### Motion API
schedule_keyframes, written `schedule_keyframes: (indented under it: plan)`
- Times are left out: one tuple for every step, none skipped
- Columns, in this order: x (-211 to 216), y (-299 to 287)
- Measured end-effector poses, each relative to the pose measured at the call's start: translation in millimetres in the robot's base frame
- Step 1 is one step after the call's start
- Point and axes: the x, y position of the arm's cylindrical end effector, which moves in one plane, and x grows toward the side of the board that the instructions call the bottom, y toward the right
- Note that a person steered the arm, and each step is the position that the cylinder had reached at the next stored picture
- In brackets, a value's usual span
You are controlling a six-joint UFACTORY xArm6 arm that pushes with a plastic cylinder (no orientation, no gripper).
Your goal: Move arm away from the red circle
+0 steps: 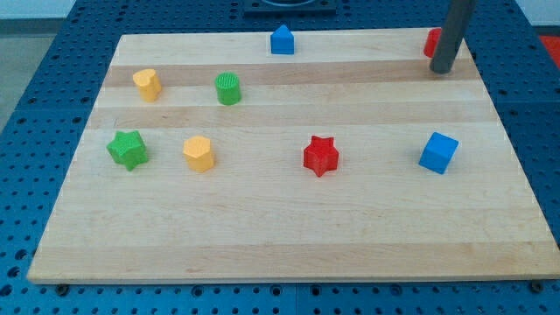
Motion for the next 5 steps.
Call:
schedule_keyframes:
  plan:
    - [-25.9, 19.3]
    - [-64.6, 19.3]
    - [-75.1, 11.9]
    - [-46.6, 10.5]
    - [-2.9, -37.3]
